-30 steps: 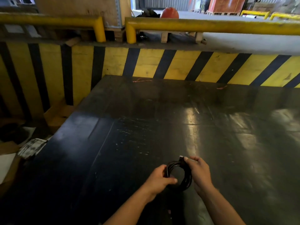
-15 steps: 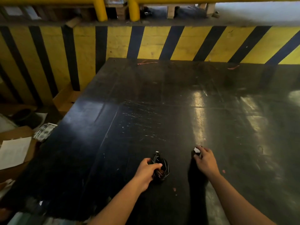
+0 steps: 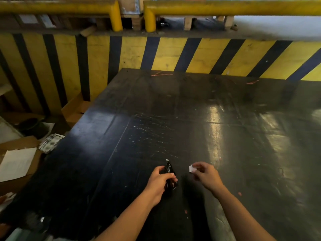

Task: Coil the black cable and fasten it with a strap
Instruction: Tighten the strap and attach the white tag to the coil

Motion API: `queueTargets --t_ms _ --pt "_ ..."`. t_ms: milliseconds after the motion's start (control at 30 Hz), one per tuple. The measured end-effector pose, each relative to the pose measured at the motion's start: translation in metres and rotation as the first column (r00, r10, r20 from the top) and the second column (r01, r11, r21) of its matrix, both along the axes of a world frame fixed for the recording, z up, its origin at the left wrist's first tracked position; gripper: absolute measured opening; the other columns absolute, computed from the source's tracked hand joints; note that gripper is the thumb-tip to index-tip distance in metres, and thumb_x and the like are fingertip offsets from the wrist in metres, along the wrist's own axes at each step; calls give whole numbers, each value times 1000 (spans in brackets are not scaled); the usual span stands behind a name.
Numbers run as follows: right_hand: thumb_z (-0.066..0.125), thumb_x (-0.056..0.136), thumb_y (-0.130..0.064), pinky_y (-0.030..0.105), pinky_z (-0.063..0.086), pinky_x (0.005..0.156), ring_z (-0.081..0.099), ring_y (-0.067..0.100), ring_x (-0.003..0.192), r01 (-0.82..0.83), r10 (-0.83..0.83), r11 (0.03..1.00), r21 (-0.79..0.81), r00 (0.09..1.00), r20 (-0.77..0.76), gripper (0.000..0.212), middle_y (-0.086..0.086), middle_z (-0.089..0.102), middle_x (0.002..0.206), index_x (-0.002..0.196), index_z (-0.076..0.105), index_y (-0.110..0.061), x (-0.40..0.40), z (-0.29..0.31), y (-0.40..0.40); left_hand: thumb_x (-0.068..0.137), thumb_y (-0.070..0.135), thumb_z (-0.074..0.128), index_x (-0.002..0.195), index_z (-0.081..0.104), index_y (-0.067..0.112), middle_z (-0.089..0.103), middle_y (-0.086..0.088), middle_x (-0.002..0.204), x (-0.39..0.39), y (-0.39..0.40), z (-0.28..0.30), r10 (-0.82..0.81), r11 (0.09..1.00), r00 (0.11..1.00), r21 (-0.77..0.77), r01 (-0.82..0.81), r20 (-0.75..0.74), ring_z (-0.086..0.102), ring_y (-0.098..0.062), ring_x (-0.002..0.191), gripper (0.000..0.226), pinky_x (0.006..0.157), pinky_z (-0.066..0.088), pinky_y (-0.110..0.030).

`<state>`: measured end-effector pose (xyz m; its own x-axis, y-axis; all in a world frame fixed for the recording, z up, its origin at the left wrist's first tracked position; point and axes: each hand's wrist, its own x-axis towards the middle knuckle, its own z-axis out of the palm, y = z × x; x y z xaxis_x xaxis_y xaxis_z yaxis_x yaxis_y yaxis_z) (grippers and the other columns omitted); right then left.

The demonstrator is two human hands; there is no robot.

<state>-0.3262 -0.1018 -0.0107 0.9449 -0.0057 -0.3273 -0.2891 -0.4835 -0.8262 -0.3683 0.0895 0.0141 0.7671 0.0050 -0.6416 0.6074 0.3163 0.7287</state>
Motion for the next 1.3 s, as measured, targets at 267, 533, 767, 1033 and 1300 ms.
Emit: queueTargets --t_ms 267,533,767,1033,1300 --pt "67 82 -4 23 53 71 69 11 84 -85 -3 875 477 983 181 28 0 75 90 107 68 -16 16 86 5 85 12 66 128 42 36 70 -13 86 26 -18 44 -81 994 959 -53 99 272 70 -25 81 54 86 54 -50" --pt "64 87 -12 24 57 73 72 13 86 -147 -24 930 337 890 455 19 -4 77 87 91 72 -29 37 136 4 86 31 64 104 66 39 72 -2 85 49 -28 96 -203 977 841 51 205 502 69 -16 78 20 80 55 -38" --pt "68 84 -19 23 57 74 69 3 83 -167 55 978 121 776 628 20 -15 73 86 88 67 -39 44 164 8 92 33 55 103 67 35 69 -6 102 66 -26 122 -354 931 754 287 227 554 67 -9 81 16 69 51 -20" --pt "62 87 -11 13 51 70 66 -2 80 -123 211 977 -172 582 785 17 -9 70 88 102 69 -17 56 202 13 95 21 52 109 63 16 68 -7 82 92 -13 166 -392 915 633 351 197 668 64 -11 65 19 63 52 -17" --pt "58 90 -25 19 51 61 63 3 71 -145 232 973 -181 613 755 12 -10 66 74 97 67 -23 64 230 11 97 22 47 108 63 19 66 0 76 106 -5 190 -496 859 530 480 181 688 61 -11 62 20 64 52 -21"
